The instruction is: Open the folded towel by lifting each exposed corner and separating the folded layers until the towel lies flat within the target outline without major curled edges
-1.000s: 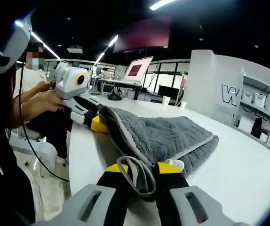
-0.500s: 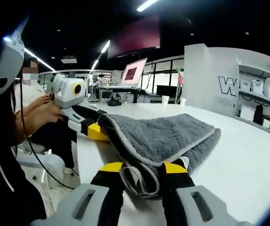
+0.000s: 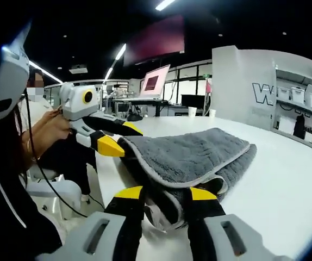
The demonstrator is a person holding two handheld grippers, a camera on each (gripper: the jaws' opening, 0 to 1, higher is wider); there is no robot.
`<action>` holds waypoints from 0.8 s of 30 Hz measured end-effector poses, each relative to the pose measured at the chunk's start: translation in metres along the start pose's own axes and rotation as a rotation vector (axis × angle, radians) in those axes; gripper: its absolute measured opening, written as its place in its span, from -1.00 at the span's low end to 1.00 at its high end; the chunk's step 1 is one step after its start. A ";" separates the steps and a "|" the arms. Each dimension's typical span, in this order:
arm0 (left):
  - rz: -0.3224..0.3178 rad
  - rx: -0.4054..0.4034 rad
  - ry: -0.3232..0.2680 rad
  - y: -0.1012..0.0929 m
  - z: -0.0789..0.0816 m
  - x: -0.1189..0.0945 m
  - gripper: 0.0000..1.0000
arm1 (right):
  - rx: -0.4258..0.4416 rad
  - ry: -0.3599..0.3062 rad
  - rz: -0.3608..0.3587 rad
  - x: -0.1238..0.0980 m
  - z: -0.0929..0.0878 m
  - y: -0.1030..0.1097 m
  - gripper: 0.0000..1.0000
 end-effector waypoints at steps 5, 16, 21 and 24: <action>-0.007 0.019 -0.002 -0.002 0.004 0.000 -0.21 | 0.029 -0.017 0.005 -0.002 0.003 -0.001 -0.46; 0.006 0.230 0.070 -0.023 0.009 0.016 -0.25 | 0.087 -0.046 0.007 -0.003 0.005 -0.003 -0.55; -0.010 0.292 0.075 -0.032 0.015 0.025 -0.30 | 0.112 -0.062 0.005 -0.004 0.006 -0.004 -0.58; -0.017 0.324 0.078 -0.037 0.018 0.032 -0.31 | 0.119 -0.097 0.019 -0.007 0.012 -0.004 -0.70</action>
Point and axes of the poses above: the point that each gripper's makers call its tool centre point, and the gripper's own axes: x roughly forward along the fingers, y roughly to its left, z roughly out of its top, the point moved 7 cm from there along -x, roughly backward along the fingers, and after that the axes turned 12 degrees about -x, right-handed, at the moved point
